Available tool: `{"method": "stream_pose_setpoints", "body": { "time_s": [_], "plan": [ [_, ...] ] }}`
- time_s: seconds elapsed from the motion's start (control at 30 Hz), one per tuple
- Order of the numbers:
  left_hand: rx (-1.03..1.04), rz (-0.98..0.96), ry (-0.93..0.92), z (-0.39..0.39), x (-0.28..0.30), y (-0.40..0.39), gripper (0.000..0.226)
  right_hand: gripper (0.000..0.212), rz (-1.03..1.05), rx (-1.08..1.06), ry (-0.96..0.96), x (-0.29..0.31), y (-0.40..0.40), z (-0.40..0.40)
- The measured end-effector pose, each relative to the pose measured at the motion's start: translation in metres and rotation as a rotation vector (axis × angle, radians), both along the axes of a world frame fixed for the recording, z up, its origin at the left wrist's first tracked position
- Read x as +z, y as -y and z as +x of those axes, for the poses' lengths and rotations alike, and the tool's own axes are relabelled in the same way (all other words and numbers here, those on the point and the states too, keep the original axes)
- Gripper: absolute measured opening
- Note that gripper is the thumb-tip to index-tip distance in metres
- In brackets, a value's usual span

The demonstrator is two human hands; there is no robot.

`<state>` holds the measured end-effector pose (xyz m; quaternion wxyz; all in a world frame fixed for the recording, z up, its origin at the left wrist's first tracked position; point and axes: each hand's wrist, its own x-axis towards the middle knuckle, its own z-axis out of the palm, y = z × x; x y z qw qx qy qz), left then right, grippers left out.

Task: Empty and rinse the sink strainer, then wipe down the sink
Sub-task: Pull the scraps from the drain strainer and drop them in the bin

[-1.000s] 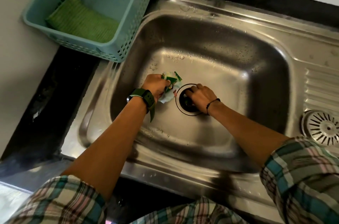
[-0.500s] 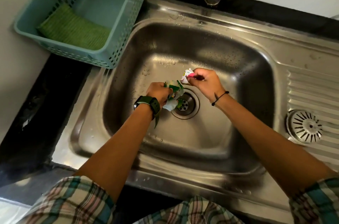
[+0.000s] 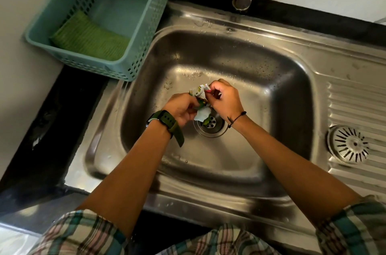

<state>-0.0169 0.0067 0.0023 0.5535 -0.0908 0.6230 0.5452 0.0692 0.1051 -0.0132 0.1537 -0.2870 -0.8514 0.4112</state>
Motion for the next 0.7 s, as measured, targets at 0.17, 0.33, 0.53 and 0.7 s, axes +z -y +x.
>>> {"method": "stream_pose_setpoints", "body": {
  "time_s": [0.17, 0.33, 0.53, 0.7],
  "plan": [
    [0.008, 0.025, 0.001, 0.002, 0.004, -0.001, 0.011, 0.009, 0.001, 0.023, 0.004, -0.002, -0.001, 0.0],
    [0.059, -0.007, -0.028, 0.003, 0.003, -0.001, 0.018, 0.015, -0.23, -0.038, 0.019, -0.007, -0.006, 0.0],
    [0.096, -0.028, -0.083, 0.004, 0.004, 0.0, 0.028, 0.02, -0.44, -0.086, 0.02, 0.001, -0.009, -0.003],
    [0.073, 0.05, -0.059, 0.003, 0.011, -0.003, 0.033, 0.018, -0.2, 0.085, 0.219, 0.007, -0.009, -0.007]
  ]
}}
